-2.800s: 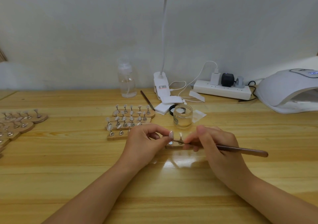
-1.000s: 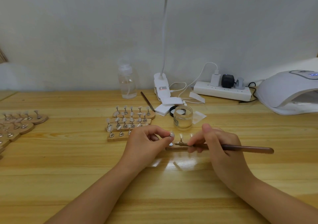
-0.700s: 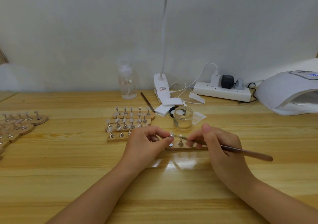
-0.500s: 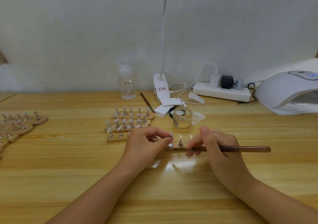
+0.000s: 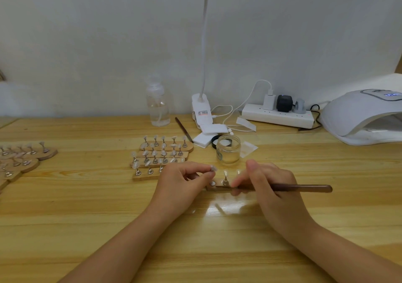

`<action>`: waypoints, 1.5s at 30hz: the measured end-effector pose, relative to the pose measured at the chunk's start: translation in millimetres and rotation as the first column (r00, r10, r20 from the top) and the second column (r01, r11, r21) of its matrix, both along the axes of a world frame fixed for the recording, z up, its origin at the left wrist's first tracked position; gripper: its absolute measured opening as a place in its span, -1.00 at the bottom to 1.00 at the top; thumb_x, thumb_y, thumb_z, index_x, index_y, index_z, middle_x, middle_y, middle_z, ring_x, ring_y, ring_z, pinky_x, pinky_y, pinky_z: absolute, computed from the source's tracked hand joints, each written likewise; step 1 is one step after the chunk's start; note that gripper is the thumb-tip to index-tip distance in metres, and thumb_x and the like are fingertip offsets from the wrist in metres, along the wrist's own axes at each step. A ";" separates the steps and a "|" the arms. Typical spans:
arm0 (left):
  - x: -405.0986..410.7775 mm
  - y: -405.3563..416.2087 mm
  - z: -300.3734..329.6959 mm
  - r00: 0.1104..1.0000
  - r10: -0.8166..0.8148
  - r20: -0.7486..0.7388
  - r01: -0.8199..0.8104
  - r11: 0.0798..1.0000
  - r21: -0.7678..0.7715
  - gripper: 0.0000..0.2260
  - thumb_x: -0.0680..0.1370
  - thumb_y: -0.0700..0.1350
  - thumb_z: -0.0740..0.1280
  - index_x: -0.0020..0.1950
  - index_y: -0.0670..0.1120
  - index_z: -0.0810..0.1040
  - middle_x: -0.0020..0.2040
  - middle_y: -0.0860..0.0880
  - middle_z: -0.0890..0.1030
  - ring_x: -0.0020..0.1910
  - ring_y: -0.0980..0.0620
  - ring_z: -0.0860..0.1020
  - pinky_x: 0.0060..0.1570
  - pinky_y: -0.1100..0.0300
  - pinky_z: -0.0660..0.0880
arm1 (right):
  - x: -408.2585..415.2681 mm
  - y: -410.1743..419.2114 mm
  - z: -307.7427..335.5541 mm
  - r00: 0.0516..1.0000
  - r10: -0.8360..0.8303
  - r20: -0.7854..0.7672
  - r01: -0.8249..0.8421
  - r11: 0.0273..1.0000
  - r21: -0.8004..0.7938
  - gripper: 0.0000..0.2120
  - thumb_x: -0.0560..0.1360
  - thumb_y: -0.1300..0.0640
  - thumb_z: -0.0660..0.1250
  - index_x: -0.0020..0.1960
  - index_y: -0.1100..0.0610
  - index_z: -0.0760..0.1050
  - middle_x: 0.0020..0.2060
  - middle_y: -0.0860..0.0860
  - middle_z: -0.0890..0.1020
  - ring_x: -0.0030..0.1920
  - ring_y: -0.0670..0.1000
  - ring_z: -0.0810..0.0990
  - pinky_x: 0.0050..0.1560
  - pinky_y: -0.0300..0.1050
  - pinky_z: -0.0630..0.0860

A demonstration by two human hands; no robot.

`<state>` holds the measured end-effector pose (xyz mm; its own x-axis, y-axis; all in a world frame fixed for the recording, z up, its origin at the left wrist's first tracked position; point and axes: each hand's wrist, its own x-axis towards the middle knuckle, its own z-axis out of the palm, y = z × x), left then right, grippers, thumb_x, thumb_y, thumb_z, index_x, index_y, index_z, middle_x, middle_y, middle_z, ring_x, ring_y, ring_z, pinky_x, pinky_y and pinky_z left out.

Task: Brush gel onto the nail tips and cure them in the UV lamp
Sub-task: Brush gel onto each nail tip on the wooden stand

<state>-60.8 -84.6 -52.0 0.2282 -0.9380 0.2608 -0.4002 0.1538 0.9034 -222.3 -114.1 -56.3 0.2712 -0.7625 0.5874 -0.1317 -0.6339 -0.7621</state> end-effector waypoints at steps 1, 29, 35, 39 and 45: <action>0.0 -0.1 0.0 1.000 0.003 0.008 -0.003 1.000 -0.009 -0.82 0.41 -0.21 0.43 -0.24 0.09 0.64 -0.33 0.19 0.64 -0.42 0.28 0.47 -0.36 0.48 0.38 | -0.1 0.5 0.1 1.000 -0.006 0.006 0.006 1.000 -0.011 -0.61 0.48 -0.10 0.08 -0.34 -0.01 0.58 -0.41 -0.10 0.63 -0.29 -0.14 0.61 -0.05 0.10 0.47; -2.4 -0.3 0.6 0.987 -0.077 0.142 0.065 0.994 0.085 -0.88 0.41 -0.18 0.44 -0.27 -0.01 0.56 -0.53 0.28 0.47 -0.55 0.26 0.37 -0.52 0.49 0.25 | -5.5 -4.9 4.6 0.988 -0.071 0.140 0.058 0.994 0.095 -0.63 0.45 -0.15 0.04 -0.21 -0.01 0.55 -0.24 -0.13 0.64 -0.21 -0.15 0.56 -0.22 -0.43 0.41; -1.5 -1.6 -0.7 0.981 -0.035 0.192 0.018 0.996 0.092 -0.87 0.38 -0.14 0.47 -0.25 0.03 0.54 -0.45 0.15 0.46 -0.48 0.28 0.40 -0.45 0.50 0.30 | -8.2 -4.4 6.0 0.981 -0.083 0.177 0.061 0.990 0.124 -0.67 0.50 -0.09 0.13 -0.22 0.06 0.56 -0.28 -0.11 0.63 -0.27 -0.16 0.53 -0.24 -0.44 0.40; -1.8 -2.2 0.5 0.953 -0.083 0.290 0.045 0.990 0.136 -0.76 0.35 -0.02 0.48 -0.11 0.16 0.46 -0.17 0.14 0.45 -0.22 0.21 0.47 -0.22 0.54 0.35 | -11.3 -7.7 10.2 0.961 -0.130 0.245 0.077 0.974 0.213 -0.75 0.49 -0.04 0.22 -0.24 0.04 0.57 -0.32 -0.09 0.65 -0.35 -0.24 0.51 -0.30 -0.44 0.42; -7.3 -6.2 3.9 0.901 -0.146 0.408 0.090 0.984 0.153 -0.78 0.36 0.09 0.43 -0.13 0.27 0.41 -0.08 0.20 0.48 -0.09 0.31 0.44 -0.15 0.50 0.37 | -20.9 -31.2 24.9 0.970 -0.162 0.183 0.098 0.945 0.313 -0.87 0.50 0.05 0.29 -0.16 0.09 0.50 -0.40 -0.04 0.66 -0.52 -0.18 0.46 -0.42 -0.41 0.44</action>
<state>-68.1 -90.8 -48.1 0.0109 -0.9828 0.1842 -0.7294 0.1182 0.6738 -243.2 -145.3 -31.4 0.0565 -0.9318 0.3585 -0.0196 -0.3601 -0.9327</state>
